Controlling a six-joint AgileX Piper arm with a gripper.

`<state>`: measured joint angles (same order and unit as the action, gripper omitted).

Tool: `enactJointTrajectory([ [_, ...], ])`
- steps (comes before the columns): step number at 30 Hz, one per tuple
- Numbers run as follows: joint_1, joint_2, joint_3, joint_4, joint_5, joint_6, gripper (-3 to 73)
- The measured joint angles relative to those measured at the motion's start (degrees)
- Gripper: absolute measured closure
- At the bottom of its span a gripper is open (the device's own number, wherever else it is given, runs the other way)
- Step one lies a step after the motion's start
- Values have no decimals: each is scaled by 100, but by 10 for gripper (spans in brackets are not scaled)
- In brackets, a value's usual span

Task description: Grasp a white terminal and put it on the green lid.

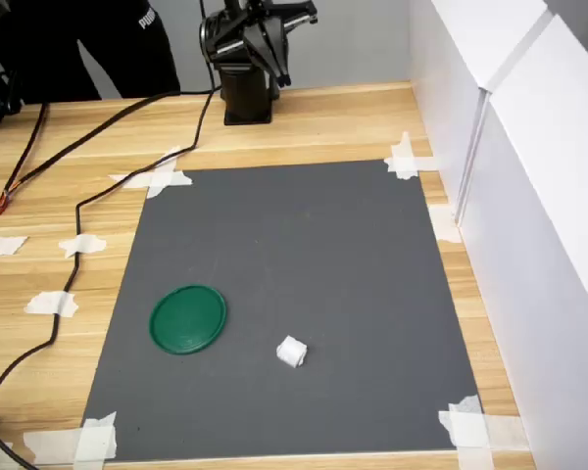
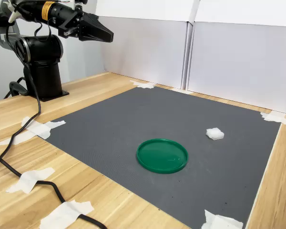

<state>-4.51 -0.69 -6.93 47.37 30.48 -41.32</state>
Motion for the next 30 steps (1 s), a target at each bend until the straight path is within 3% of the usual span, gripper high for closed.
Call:
enactJointTrajectory([
  [16, 0, 0, 0, -30, 0, 0, 711],
  [30, 0, 721, -658, -415, 126, 0, 711],
])
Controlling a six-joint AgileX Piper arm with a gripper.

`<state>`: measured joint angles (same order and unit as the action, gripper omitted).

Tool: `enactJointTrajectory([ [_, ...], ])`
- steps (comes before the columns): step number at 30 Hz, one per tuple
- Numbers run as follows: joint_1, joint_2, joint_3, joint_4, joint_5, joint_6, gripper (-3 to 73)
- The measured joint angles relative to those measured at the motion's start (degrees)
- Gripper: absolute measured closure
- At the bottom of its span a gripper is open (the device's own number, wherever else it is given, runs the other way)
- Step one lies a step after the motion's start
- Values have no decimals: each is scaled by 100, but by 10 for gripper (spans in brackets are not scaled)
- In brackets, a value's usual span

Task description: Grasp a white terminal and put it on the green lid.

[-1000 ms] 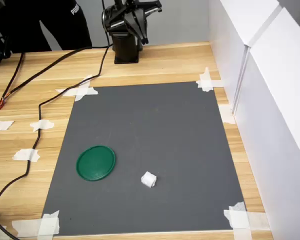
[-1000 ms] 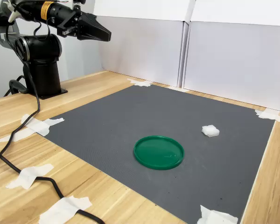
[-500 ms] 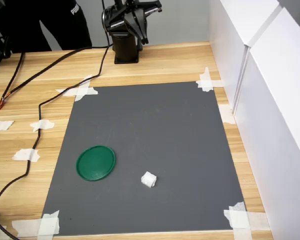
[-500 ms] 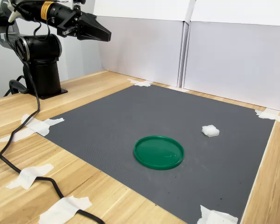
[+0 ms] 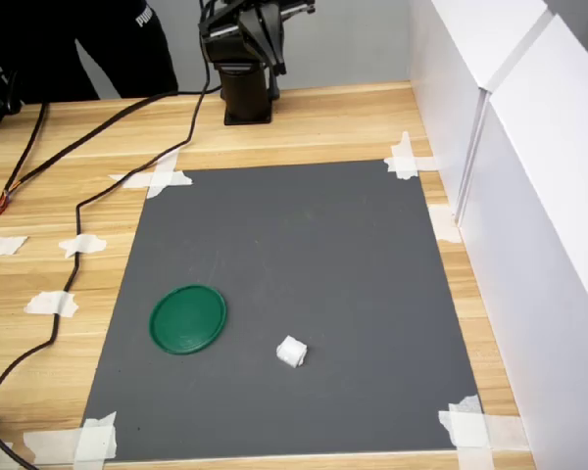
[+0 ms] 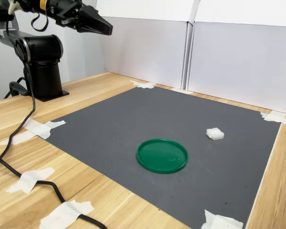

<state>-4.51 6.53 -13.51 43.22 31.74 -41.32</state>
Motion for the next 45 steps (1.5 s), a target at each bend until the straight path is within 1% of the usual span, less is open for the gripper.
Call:
enactJointTrajectory([
  [7, 0, 1254, -693, -13, 24, 0, 711],
  [9, 0, 1644, -949, -88, 132, 5, 711],
  [11, 0, 1970, -1206, -279, 394, 5, 711],
  [17, 0, 2927, -2096, -893, 1647, 5, 711],
  [19, 0, 3225, -2354, -1082, 1924, 5, 711],
  [25, 0, 4172, -2975, -1912, 2039, 5, 711],
  [28, 0, 4563, -3290, -2199, 2107, 5, 688],
  [31, 0, 4969, -3710, -2362, 2385, 5, 621],
  [33, 0, 5184, -4026, -2451, 2559, 11, 552],
  [35, 0, 5385, -4328, -2605, 2685, 52, 456],
  [39, 0, 5710, -4776, -2933, 2746, 119, 230],
  [42, 0, 5953, -5035, -3074, 2765, 118, 74],
  [44, 18, 6121, -5180, -3094, 2782, 120, 18],
  [45, 77, 6222, -5267, -3142, 2782, 125, 2],
])
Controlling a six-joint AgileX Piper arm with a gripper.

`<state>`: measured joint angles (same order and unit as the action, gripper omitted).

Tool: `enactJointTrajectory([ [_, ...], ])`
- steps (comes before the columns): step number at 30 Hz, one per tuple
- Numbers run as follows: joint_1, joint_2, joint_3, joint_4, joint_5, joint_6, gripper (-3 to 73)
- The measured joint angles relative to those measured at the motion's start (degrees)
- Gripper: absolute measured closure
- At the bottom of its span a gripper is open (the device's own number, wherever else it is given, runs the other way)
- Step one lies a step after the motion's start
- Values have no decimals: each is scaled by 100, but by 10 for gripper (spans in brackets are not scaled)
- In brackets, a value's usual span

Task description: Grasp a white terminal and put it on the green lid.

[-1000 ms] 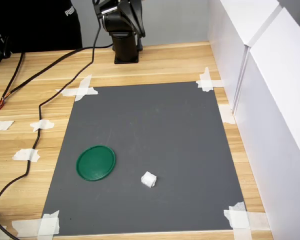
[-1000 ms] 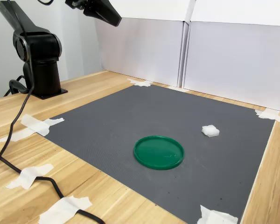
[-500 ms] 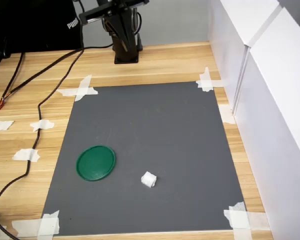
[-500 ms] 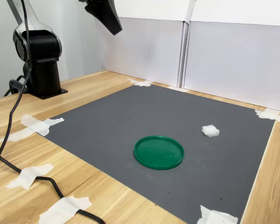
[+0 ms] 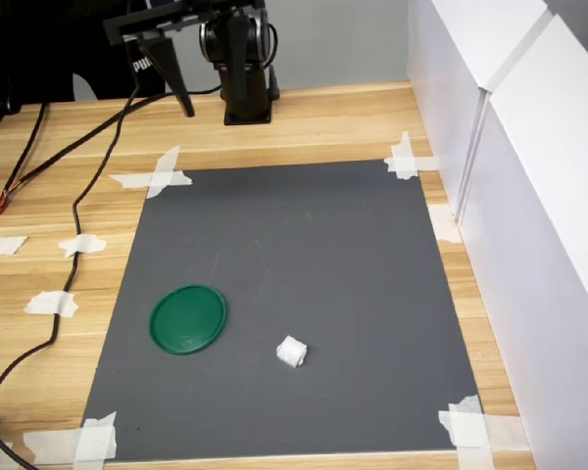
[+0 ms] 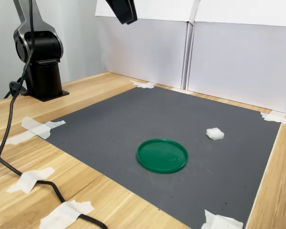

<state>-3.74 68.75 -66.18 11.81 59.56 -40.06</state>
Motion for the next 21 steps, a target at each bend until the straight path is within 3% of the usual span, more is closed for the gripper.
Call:
enactJointTrajectory([
  [8, 962, 989, -824, -940, 9, 442, -20],
  [21, 1059, 2255, -1511, -790, -354, 373, -20],
])
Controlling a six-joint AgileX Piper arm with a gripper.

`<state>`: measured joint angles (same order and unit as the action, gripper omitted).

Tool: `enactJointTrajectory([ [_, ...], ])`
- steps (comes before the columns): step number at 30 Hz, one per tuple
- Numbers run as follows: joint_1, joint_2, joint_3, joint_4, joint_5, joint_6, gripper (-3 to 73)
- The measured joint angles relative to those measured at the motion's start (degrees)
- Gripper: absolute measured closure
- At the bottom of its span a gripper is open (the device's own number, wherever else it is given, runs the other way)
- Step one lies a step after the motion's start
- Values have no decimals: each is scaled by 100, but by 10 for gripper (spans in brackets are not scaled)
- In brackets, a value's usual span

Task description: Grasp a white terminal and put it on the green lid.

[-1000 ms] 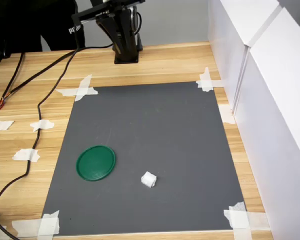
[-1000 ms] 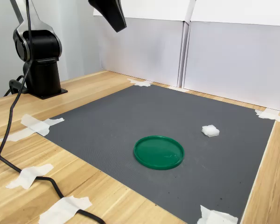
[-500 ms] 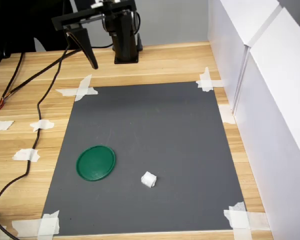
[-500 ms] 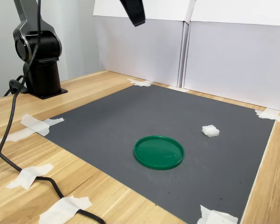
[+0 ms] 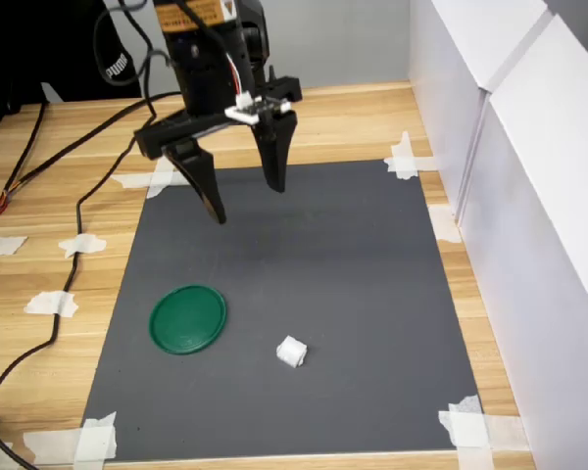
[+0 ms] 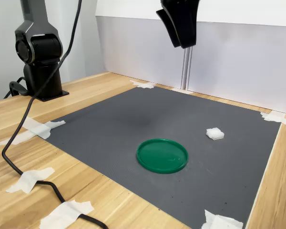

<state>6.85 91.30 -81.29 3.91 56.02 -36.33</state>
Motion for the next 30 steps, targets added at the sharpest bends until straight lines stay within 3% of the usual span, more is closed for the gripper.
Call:
enactJointTrajectory([
  [6, 0, 494, 0, 136, -142, -18, -20],
  [15, 0, 767, 0, 677, -649, -442, -7],
  [30, 0, 1509, -11, 728, -1263, -844, 11],
])
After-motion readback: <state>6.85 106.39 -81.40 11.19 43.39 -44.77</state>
